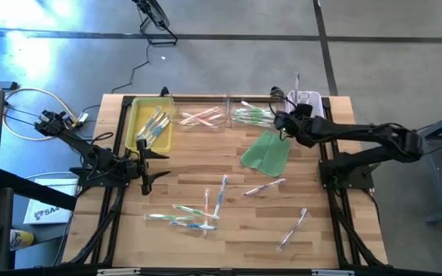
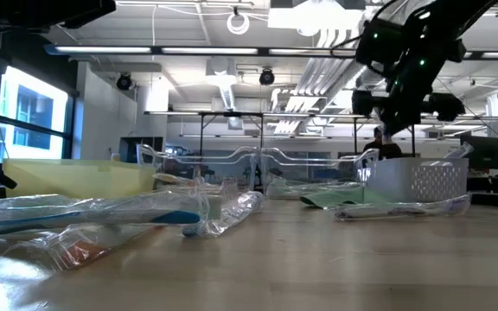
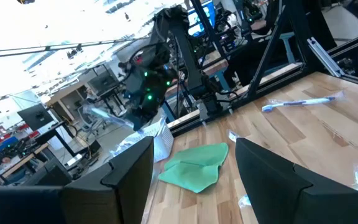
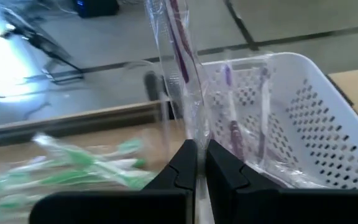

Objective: Pick & Place Toothbrushes
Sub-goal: Put the purple toothbrush into the white bin

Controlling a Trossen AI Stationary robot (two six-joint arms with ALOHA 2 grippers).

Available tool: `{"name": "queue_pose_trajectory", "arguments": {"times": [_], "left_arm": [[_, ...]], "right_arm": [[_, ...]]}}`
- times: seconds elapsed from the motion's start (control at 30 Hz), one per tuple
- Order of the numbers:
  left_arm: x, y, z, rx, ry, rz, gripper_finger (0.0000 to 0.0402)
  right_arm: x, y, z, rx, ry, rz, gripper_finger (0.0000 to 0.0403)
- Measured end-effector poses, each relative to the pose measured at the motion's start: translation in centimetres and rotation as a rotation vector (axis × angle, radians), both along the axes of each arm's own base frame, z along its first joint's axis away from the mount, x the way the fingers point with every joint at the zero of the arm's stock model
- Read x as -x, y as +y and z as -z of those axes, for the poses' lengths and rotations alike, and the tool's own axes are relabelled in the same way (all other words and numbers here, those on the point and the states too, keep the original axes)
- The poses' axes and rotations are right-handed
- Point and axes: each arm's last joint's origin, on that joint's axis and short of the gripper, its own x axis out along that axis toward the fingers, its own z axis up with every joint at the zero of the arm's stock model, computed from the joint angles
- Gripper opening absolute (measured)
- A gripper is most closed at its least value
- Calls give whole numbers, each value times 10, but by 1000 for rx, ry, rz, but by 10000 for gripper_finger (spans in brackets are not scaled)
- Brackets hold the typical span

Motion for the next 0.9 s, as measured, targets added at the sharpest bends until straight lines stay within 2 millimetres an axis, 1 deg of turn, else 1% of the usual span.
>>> {"name": "queue_pose_trajectory", "arguments": {"times": [0.23,0.47,0.57,0.77,0.9], "left_arm": [[0,0,0,1,-1,0,220],[0,0,0,1,-1,0,220],[0,0,0,1,-1,0,220],[0,0,0,9,-2,1,220],[0,0,0,9,-2,1,220]], "right_arm": [[1,-13,17,-38,48,80,8],[2,-21,26,-94,61,98,10],[3,-23,26,-107,55,101,28],[3,-23,26,-108,56,102,91],[2,-22,26,-97,67,95,120]]}}
